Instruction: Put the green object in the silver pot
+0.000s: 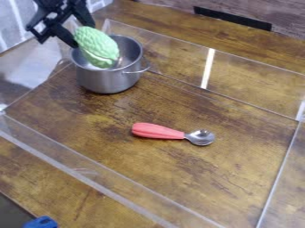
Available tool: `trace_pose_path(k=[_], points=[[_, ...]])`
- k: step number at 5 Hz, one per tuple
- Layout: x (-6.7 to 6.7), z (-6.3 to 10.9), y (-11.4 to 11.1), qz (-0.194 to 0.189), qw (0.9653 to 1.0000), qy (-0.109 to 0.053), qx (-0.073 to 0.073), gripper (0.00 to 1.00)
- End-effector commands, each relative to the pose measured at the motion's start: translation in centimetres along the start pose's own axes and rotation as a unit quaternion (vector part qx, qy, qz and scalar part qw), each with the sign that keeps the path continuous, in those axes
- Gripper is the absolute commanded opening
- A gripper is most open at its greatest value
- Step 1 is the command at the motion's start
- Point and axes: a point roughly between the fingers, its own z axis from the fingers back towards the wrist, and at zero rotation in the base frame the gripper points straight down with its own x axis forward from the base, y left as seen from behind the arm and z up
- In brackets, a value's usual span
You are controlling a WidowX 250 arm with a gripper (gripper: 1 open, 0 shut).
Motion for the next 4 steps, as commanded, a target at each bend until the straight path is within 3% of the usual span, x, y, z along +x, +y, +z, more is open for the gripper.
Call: trace_pose_path(k=[1,3,4], points=[[2.4,1.5,-0.9,0.003,0.9995,-0.020,-0.026,0.00],[6.7,0.9,-0.1,0.006,0.9995,-0.003,-0.030,0.00],[8.4,1.9,0.1,0.010,0.9994,0.005,-0.034,0.00]])
